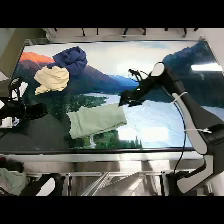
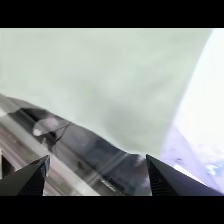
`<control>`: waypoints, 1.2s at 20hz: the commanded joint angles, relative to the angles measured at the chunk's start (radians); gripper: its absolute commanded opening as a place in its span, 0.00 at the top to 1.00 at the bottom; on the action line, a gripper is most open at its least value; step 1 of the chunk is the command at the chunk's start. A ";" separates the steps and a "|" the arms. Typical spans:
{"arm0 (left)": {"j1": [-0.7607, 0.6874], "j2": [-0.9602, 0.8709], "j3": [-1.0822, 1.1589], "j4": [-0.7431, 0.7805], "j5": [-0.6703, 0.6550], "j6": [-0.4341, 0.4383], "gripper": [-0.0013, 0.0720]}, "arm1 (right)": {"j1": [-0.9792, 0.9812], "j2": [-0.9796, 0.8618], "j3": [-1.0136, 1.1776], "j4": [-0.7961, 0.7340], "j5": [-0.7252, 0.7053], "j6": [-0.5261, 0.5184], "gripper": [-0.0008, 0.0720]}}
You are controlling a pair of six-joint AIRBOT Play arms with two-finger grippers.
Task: Fold the shirts.
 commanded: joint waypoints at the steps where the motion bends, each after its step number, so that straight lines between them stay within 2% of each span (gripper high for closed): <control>1: -0.001 -0.023 0.000 -0.090 -0.023 -0.001 0.97 | -0.095 0.000 -0.097 0.009 -0.047 -0.052 0.01; 5: -0.002 -0.020 0.000 -0.108 -0.027 -0.010 0.97 | -0.106 -0.111 -0.156 0.119 -0.130 -0.147 0.02; 9: -0.002 0.032 0.000 -0.106 -0.027 -0.009 0.97 | -0.074 -0.227 -0.156 0.314 -0.177 -0.216 0.02; 15: -0.002 0.077 0.000 -0.107 -0.027 -0.013 0.97 | 0.034 -0.264 -0.156 0.409 -0.212 -0.274 0.03; 16: -0.002 0.076 0.000 -0.108 -0.026 -0.013 0.97 | 0.039 -0.264 -0.156 0.419 -0.216 -0.274 0.16; 17: -0.002 0.076 0.000 -0.108 -0.024 -0.013 0.97 | 0.037 -0.263 -0.156 0.423 -0.211 -0.271 0.50; 18: -0.002 0.076 0.000 -0.107 -0.024 -0.013 0.97 | 0.024 -0.254 -0.156 0.422 -0.200 -0.280 0.95; 21: -0.002 0.077 0.000 -0.108 -0.027 -0.013 0.97 | -0.053 -0.160 -0.163 0.404 -0.176 -0.277 0.96; 24: -0.002 0.076 0.000 -0.107 -0.018 -0.012 0.97 | -0.188 0.049 -0.312 0.336 -0.193 -0.254 0.96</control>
